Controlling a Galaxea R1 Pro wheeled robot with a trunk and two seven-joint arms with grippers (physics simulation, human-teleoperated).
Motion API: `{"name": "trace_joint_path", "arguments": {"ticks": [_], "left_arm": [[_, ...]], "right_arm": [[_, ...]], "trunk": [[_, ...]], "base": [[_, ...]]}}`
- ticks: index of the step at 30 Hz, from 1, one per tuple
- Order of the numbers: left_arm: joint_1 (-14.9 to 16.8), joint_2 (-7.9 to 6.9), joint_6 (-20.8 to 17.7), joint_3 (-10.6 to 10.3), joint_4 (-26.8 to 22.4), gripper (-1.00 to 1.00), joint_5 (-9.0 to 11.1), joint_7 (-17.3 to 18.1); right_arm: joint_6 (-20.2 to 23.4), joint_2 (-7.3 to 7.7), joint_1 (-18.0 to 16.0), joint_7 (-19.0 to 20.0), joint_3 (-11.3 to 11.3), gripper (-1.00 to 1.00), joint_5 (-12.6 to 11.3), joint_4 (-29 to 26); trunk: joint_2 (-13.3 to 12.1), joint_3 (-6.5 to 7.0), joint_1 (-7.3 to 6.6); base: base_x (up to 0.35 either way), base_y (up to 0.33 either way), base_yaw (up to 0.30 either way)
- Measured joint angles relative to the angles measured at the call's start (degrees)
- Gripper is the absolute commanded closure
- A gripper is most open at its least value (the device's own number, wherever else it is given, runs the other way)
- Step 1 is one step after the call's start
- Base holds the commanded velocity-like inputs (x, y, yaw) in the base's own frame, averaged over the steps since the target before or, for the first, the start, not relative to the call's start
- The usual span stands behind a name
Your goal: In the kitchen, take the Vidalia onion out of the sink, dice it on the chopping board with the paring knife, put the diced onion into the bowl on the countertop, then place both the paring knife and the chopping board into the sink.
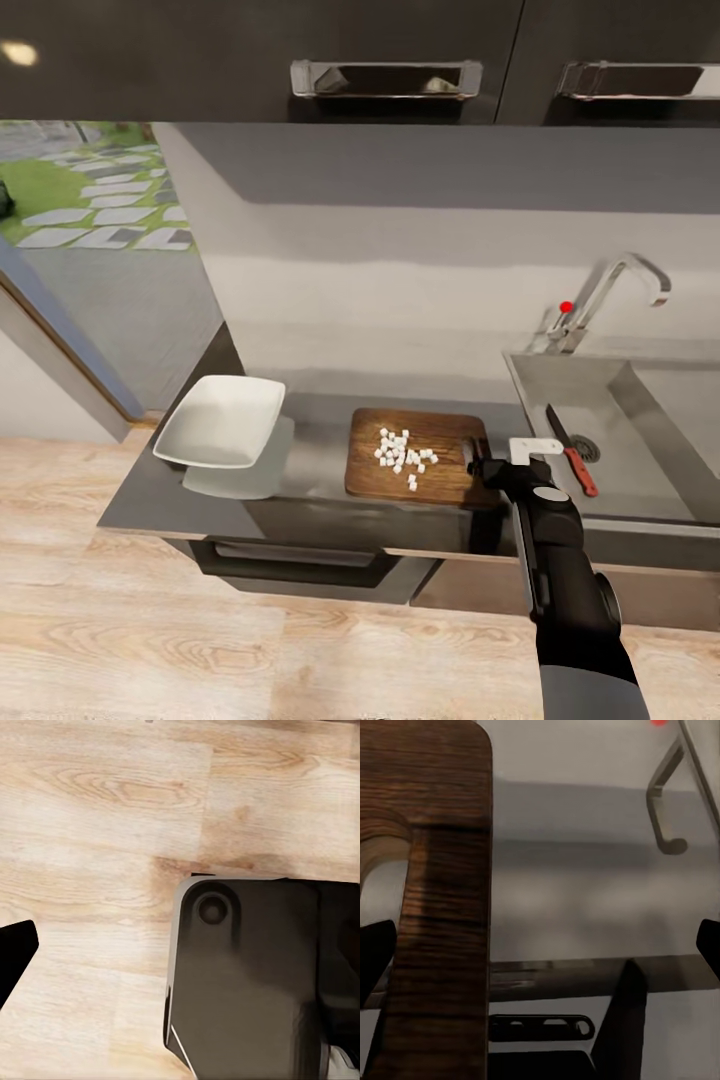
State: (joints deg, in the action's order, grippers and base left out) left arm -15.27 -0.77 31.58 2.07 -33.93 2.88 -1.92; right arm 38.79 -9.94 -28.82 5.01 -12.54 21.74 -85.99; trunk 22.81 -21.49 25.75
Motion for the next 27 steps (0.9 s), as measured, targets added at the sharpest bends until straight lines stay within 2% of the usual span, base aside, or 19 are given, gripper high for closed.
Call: {"name": "trace_joint_path", "arguments": {"ticks": [9, 18, 19, 27], "left_arm": [[0.0, 0.0, 0.0, 0.0, 0.0, -1.0, 0.0, 0.0], [0.0, 0.0, 0.0, 0.0, -0.03, -1.0, 0.0, 0.0], [0.0, 0.0, 0.0, 0.0, -0.03, -1.0, 0.0, 0.0], [0.0, -0.01, 0.0, 0.0, -0.01, -1.0, 0.0, 0.0]], "right_arm": [[-0.09, 0.0, -0.05, -0.06, 0.09, -1.0, -0.48, 0.02], [-0.16, 0.0, -0.03, 0.12, 0.09, -1.0, -0.36, -0.09], [-0.17, 0.0, -0.03, 0.1, 0.09, 1.0, -0.37, -0.09], [-0.08, 0.0, -0.01, -0.16, 0.1, 1.0, -0.87, -0.1]], "trunk": [[0.02, -0.79, -0.01], [0.03, -0.87, -0.02], [0.03, -0.87, -0.02], [0.03, -0.87, -0.02]], "base": [[0.0, -0.001, 0.0], [0.0, 0.0, 0.0], [0.0, 0.0, 0.0], [0.0, 0.0, 0.0]]}}
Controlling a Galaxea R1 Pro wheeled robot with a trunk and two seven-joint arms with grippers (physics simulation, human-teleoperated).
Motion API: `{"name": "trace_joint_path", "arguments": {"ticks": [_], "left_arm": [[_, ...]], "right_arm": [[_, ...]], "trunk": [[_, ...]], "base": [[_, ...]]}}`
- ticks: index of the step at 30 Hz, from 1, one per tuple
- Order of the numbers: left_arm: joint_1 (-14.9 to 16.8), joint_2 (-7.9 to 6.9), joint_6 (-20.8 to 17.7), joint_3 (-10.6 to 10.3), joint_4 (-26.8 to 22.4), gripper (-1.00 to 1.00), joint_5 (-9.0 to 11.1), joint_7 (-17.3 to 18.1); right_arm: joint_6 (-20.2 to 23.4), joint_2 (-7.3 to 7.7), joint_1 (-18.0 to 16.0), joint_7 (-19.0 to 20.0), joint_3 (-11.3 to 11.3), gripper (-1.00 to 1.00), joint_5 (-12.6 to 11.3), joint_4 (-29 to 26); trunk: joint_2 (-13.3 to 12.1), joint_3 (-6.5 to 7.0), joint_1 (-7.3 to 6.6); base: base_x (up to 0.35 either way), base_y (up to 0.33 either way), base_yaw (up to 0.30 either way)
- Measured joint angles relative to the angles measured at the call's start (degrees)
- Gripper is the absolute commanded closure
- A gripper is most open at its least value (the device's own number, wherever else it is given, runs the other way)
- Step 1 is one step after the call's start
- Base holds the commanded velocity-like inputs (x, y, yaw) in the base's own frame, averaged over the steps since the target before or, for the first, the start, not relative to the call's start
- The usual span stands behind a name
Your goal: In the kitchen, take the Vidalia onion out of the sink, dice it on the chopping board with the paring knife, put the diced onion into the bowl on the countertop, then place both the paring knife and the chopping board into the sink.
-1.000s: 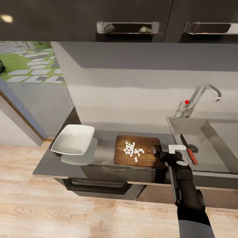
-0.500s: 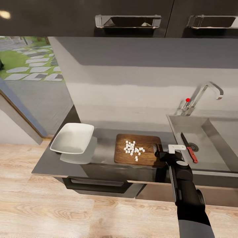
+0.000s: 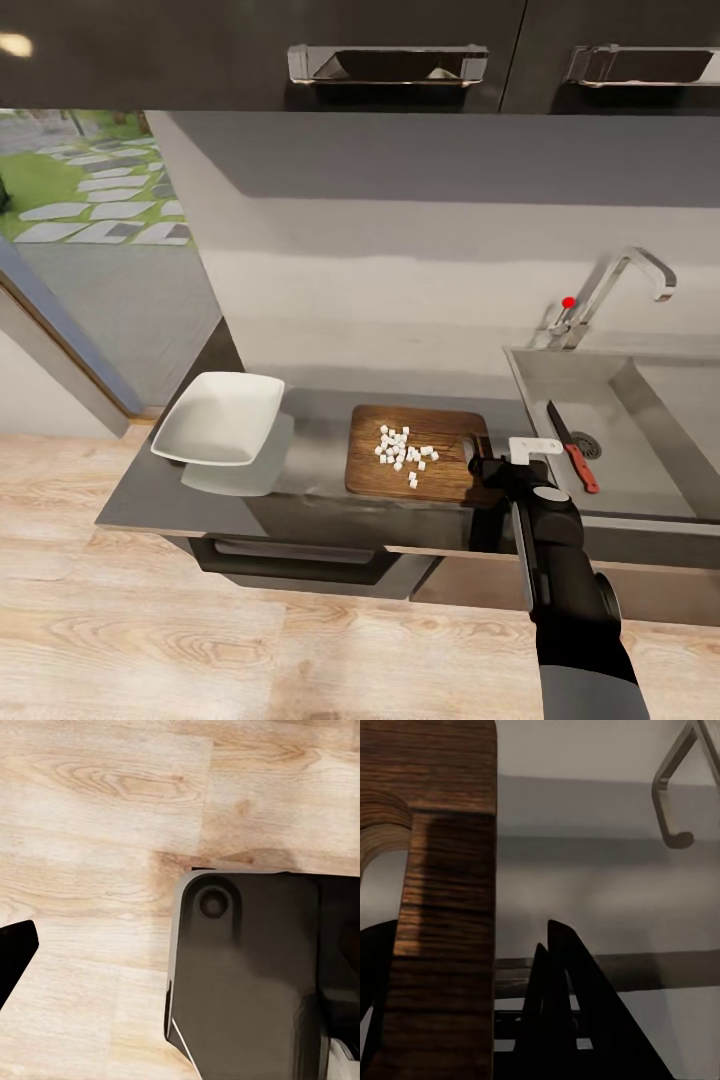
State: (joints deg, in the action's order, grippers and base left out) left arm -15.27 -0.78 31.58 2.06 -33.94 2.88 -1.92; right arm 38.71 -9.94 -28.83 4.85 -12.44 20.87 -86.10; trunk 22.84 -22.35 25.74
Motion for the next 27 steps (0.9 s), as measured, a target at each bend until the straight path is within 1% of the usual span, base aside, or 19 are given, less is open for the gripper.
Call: {"name": "trace_joint_path", "arguments": {"ticks": [5, 22, 27], "left_arm": [[0.0, 0.01, 0.0, -0.01, 0.02, -1.0, 0.0, 0.0], [-0.01, 0.01, 0.0, -0.02, -0.05, -1.0, 0.0, 0.0], [0.0, 0.01, 0.0, -0.01, -0.08, -1.0, 0.0, 0.0]], "right_arm": [[0.01, 0.0, -0.03, -0.17, -0.01, 1.0, 0.11, 0.24], [0.02, 0.0, -0.01, -0.14, 0.02, 1.0, -0.12, 2.82], [0.34, 0.0, 0.03, -0.05, -0.02, 1.0, 0.93, 3.03]], "trunk": [[0.0, 0.17, 0.0], [0.0, 1.71, 0.0], [-0.02, 2.16, 0.01]], "base": [[0.0, 0.0, 0.0], [0.0, 0.0, 0.0], [0.0, 0.0, 0.0]]}}
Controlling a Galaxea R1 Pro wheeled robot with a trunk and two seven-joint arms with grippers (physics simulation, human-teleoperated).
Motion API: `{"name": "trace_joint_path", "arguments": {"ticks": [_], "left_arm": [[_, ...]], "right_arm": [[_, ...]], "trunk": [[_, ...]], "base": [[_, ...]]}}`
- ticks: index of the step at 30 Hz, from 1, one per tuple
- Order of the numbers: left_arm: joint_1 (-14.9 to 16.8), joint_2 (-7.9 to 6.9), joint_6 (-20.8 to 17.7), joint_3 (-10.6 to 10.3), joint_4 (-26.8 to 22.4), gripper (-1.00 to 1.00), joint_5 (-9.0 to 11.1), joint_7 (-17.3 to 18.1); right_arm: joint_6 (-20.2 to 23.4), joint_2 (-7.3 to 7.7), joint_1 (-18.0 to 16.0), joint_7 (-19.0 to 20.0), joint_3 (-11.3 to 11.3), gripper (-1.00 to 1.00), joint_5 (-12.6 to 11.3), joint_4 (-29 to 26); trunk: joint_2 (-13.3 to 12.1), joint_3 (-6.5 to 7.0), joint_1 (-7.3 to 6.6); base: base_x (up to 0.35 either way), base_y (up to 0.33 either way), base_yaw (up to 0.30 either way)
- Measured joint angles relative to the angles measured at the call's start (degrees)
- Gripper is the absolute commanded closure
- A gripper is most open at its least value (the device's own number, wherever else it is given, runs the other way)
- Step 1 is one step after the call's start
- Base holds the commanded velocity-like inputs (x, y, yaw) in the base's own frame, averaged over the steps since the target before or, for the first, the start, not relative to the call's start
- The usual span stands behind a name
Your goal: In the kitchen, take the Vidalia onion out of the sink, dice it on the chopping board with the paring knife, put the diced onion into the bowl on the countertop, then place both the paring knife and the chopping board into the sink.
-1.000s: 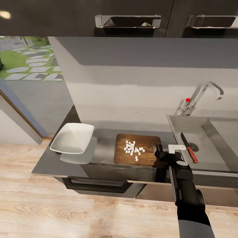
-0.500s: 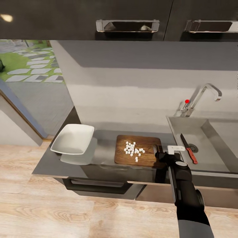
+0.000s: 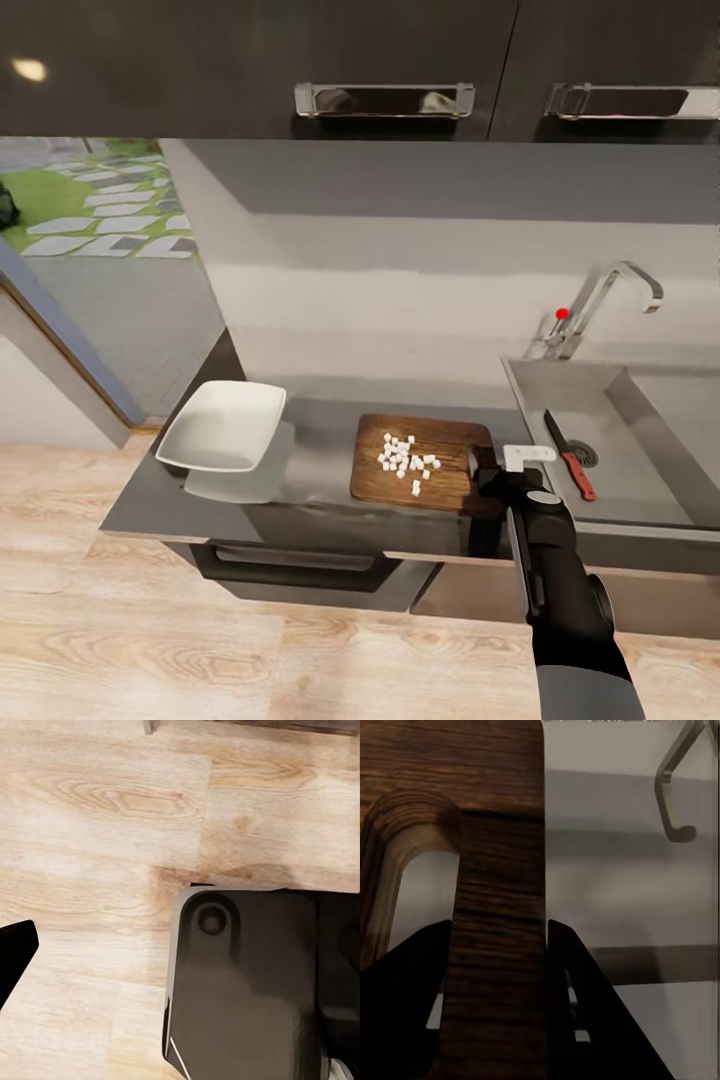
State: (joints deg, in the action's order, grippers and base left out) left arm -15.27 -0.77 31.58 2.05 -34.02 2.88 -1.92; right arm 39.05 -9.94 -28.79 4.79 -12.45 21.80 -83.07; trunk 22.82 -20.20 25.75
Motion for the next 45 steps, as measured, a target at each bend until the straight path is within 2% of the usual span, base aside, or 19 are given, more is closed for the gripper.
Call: {"name": "trace_joint_path", "arguments": {"ticks": [9, 22, 34, 45], "left_arm": [[0.0, 0.0, 0.0, 0.01, -0.01, -1.0, 0.0, 0.01], [-0.01, 0.01, -0.01, 0.01, -0.02, -1.0, 0.0, 0.02], [0.0, 0.0, 0.0, 0.0, 0.0, -1.0, 0.0, 0.0], [-0.01, 0.01, -0.01, -0.02, -0.02, -1.0, 0.0, 0.02]], "right_arm": [[0.06, 0.0, -0.04, 0.0, -0.01, 1.0, 0.11, -0.15], [0.09, 0.01, -0.02, -0.05, -0.05, 1.0, -0.02, -0.17], [0.09, 0.0, -0.02, -0.05, -0.06, 1.0, -0.04, -0.18], [0.41, 0.01, 0.0, -0.12, -0.06, 1.0, -0.02, -0.63]], "trunk": [[0.0, 0.83, 0.0], [0.0, 2.02, 0.0], [0.0, 3.12, 0.0], [-0.01, 4.13, 0.0]], "base": [[0.0, 0.021, 0.0], [0.0, 0.166, 0.0], [0.0, 0.017, -0.051], [0.0, 0.196, -0.065]]}}
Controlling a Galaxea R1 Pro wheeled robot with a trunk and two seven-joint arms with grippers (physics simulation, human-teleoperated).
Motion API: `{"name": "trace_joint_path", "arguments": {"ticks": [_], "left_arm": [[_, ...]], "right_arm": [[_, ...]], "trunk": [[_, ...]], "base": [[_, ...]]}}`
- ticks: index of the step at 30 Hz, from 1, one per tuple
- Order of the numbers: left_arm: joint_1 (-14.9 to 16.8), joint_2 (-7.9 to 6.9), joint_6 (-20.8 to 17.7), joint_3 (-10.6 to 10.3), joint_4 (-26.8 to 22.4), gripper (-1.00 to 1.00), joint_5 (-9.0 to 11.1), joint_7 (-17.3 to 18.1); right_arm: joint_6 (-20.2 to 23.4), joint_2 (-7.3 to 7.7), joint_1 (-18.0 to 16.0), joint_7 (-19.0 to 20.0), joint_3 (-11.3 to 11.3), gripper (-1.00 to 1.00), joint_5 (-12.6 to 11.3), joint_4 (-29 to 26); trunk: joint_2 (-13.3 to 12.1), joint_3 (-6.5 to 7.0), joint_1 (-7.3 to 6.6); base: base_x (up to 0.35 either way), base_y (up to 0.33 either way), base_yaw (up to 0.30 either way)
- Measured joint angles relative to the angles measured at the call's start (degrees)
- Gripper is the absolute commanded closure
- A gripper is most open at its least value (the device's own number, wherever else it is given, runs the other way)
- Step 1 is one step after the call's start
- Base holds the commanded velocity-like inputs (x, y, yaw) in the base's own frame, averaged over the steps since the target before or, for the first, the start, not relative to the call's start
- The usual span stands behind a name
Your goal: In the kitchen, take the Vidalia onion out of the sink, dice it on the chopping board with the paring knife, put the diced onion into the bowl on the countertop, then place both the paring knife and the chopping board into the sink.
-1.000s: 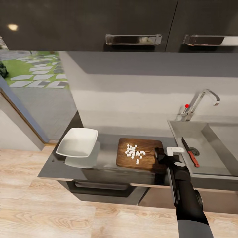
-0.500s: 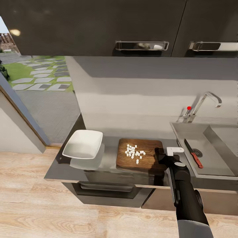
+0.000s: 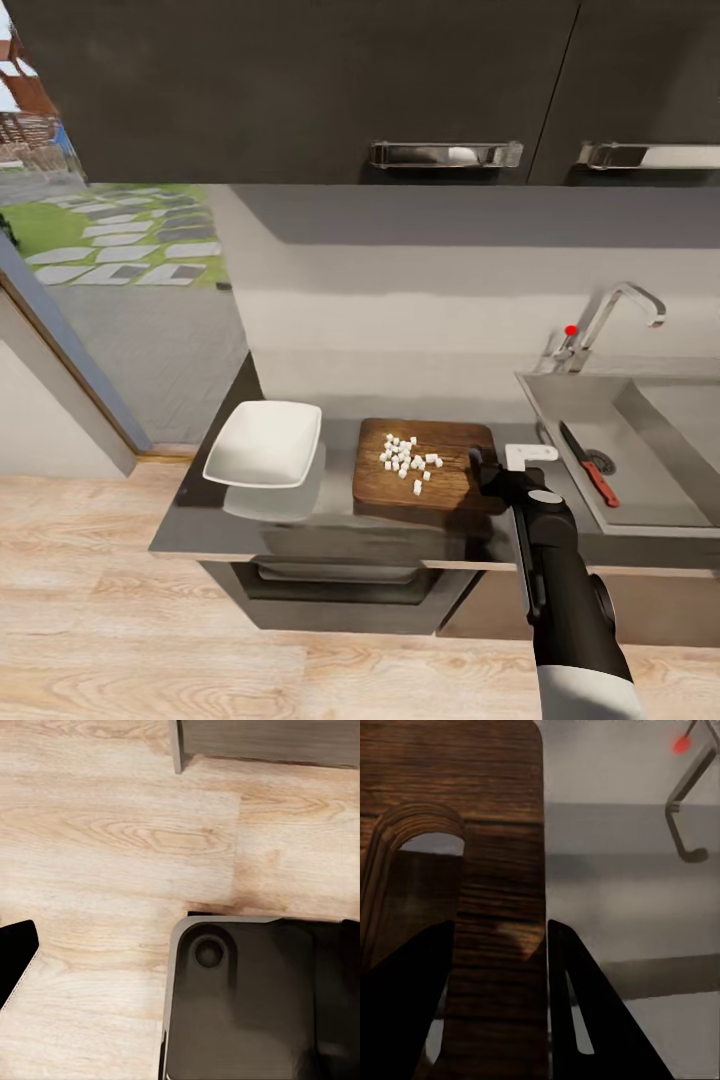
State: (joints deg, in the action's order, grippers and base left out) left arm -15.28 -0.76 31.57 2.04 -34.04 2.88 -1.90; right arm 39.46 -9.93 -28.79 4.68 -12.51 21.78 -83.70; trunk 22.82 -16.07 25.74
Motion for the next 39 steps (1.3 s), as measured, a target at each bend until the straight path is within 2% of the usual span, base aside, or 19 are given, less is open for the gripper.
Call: {"name": "trace_joint_path", "arguments": {"ticks": [15, 22, 39], "left_arm": [[-0.01, 0.0, 0.0, -0.04, 0.01, -1.0, 0.0, -0.01], [0.0, 0.0, 0.0, -0.03, 0.02, -1.0, 0.0, -0.01], [0.0, 0.0, 0.0, -0.03, 0.09, -1.0, 0.0, 0.0]], "right_arm": [[0.21, 0.0, 0.0, -0.01, 0.05, 1.0, 0.16, -0.24], [2.48, 0.0, -0.02, -0.01, 0.05, 1.0, 0.1, -0.32], [2.67, 0.0, -0.05, -0.01, 0.05, 1.0, 0.09, -0.33]], "trunk": [[0.0, 1.38, 0.0], [0.0, 2.02, 0.0], [0.0, 3.58, 0.0]], "base": [[0.0, 0.1, -0.065], [0.0, 0.151, -0.065], [0.0, 0.186, -0.065]]}}
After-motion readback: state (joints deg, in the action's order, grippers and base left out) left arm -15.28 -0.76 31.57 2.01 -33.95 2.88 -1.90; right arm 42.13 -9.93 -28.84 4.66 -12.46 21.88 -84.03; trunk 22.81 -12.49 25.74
